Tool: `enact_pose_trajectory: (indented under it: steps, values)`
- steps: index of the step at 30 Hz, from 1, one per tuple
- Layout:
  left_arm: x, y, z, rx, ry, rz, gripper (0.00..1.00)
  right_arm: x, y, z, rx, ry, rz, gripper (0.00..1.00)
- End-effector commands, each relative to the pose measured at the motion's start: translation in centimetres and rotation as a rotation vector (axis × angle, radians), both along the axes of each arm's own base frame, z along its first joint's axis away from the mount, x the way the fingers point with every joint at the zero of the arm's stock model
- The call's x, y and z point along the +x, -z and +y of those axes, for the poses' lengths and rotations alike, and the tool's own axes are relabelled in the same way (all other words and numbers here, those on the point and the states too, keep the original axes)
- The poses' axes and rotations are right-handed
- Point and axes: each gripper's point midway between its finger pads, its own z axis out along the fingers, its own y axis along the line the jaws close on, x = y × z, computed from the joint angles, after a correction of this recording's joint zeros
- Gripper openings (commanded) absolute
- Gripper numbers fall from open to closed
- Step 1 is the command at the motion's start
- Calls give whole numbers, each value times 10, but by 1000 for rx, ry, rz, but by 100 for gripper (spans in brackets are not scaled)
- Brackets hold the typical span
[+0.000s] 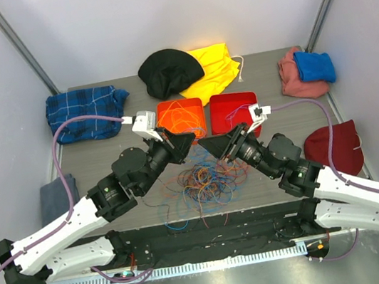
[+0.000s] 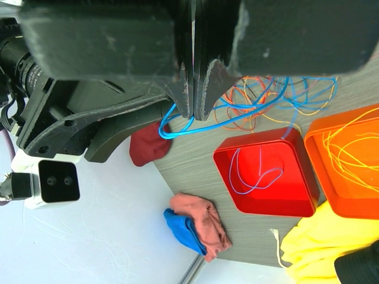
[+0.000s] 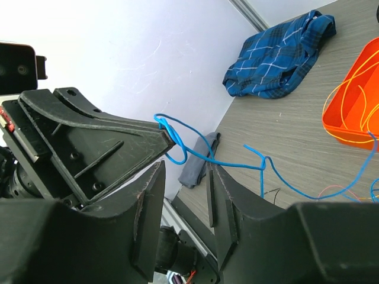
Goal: Untangle the cables
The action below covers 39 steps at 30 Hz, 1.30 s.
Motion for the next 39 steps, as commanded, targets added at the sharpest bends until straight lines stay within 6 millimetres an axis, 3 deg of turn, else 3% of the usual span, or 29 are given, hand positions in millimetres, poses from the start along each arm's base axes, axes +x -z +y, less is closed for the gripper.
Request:
enact_pose_trajectory:
  steps: [1, 20, 25, 31, 36, 39]
  values:
    - [-2, -21, 1, -69, 7, -28, 0, 6, -24, -4, 62, 30, -53, 41]
    - [-4, -15, -3, -71, 24, -11, 0, 12, -39, -5, 105, 41, -77, 39]
    - [-5, -14, -6, -74, 36, -6, 0, 15, -37, -2, 103, 41, -71, 33]
    - [-5, -12, -5, -71, 32, -8, 0, 16, -38, -4, 104, 50, -76, 18]
    - [-3, -10, -3, -65, 19, -9, 0, 20, -37, -15, 71, 103, -72, 1]
    - [-3, -8, 1, -62, 9, -11, 0, 23, -29, -24, 15, 148, -47, 1]
